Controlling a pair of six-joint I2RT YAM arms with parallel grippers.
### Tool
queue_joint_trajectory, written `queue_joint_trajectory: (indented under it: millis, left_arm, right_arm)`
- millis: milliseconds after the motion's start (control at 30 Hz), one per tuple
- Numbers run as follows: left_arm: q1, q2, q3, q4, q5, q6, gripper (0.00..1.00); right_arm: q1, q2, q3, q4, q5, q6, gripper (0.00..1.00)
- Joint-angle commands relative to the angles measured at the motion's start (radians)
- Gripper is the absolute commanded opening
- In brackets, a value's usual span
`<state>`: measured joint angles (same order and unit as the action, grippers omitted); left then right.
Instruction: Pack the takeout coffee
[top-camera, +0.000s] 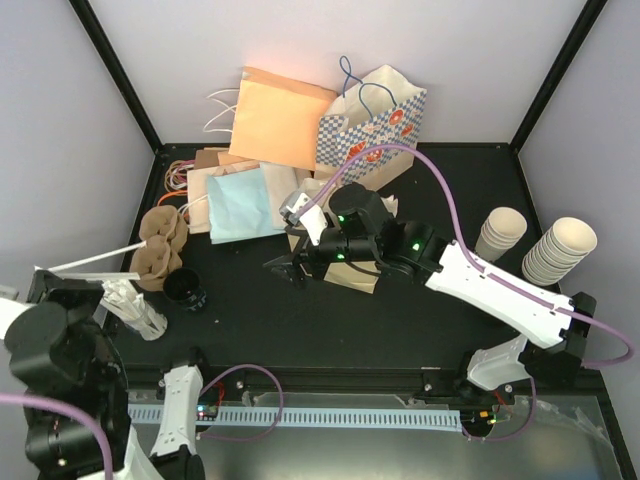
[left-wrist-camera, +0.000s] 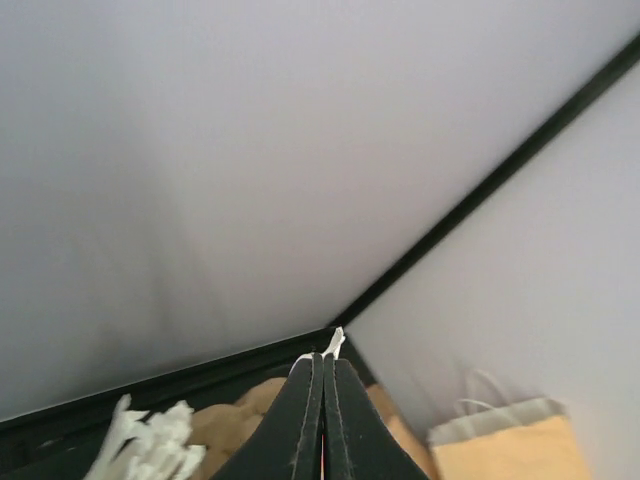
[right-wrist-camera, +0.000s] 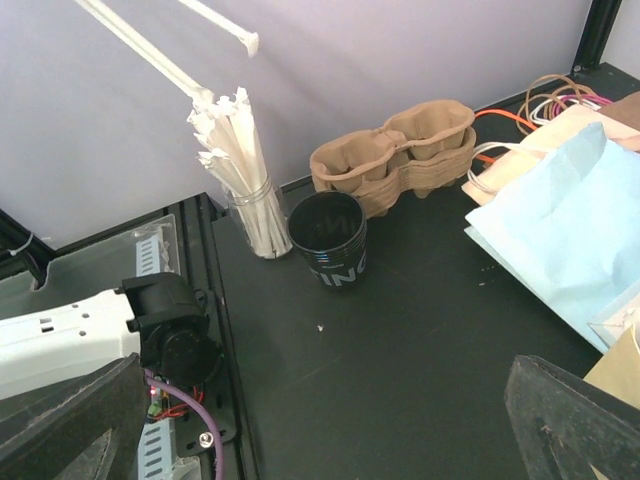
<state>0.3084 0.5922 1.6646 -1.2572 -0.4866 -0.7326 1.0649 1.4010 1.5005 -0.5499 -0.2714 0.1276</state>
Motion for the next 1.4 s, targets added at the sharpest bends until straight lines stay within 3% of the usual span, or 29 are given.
queue_joint_trajectory:
  millis: [0, 100, 267, 433, 567, 767, 967, 1200, 1367]
  left_arm:
    - [0.005, -0.025, 0.060, 0.078, 0.152, -0.008, 0.02]
    - [0.006, -0.074, -0.005, 0.151, 0.283, -0.045, 0.02]
    - [0.006, -0.196, -0.367, 0.562, 0.673, -0.075, 0.02]
    - [0.005, -0.178, -0.568, 0.884, 1.044, -0.143, 0.02]
    - [0.003, -0.157, -0.649, 1.052, 1.162, -0.199, 0.02]
    - [-0.006, -0.127, -0.618, 1.220, 1.245, -0.249, 0.02]
    - [-0.021, -0.058, -0.650, 1.414, 1.304, -0.374, 0.02]
    - [-0.121, 0.059, -0.651, 1.454, 1.248, -0.286, 0.01]
    - [-0.256, 0.135, -0.671, 1.488, 1.140, -0.230, 0.01]
  right_arm:
    - [0.004, 0.016, 0.036, -0.014, 0.007, -0.020, 1.00]
    - [0.004, 0.014, 0.044, -0.020, 0.047, -0.014, 1.00]
    - [0.004, -0.008, 0.084, -0.085, 0.169, 0.002, 1.00]
    - [0.000, -0.104, 0.052, -0.099, 0.424, 0.057, 1.00]
    - [-0.028, -0.174, 0.018, -0.108, 0.596, 0.081, 1.00]
    - [-0.115, -0.230, -0.006, -0.149, 0.735, 0.093, 1.00]
    - [-0.149, -0.332, -0.092, -0.080, 0.877, 0.075, 1.00]
    - [-0.149, -0.403, -0.148, -0.031, 0.899, 0.042, 1.00]
    - [-0.149, -0.432, -0.173, -0.023, 0.906, 0.049, 1.00]
